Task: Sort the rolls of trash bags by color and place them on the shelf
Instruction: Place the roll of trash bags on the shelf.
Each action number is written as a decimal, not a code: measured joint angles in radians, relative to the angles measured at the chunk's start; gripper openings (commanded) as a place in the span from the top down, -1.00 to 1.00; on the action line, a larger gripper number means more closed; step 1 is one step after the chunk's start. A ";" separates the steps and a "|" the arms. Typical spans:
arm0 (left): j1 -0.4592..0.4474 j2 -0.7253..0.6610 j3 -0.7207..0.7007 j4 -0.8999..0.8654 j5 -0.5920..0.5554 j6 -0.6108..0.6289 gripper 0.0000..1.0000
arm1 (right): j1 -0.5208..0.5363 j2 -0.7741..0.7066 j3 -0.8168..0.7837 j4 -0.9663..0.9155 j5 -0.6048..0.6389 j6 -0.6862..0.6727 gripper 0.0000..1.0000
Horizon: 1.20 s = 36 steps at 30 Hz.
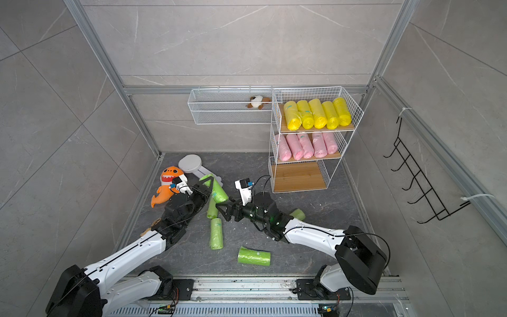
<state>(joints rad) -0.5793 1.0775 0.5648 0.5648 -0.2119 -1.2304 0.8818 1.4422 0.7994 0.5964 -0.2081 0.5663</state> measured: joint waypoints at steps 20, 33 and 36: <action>-0.052 0.059 -0.045 0.171 -0.045 -0.155 -0.03 | 0.008 0.056 0.000 0.111 0.115 0.036 0.34; -0.045 0.058 -0.049 0.106 -0.078 -0.021 -0.74 | -0.149 -0.046 -0.063 -0.076 0.005 0.025 0.42; -0.021 0.058 -0.049 0.060 -0.079 0.051 -0.76 | -0.201 -0.091 -0.079 -0.187 -0.045 0.024 0.42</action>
<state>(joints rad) -0.6006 1.1358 0.5156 0.6250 -0.2913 -1.1793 0.6804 1.3514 0.7204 0.4095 -0.2531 0.5907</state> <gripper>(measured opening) 0.874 0.391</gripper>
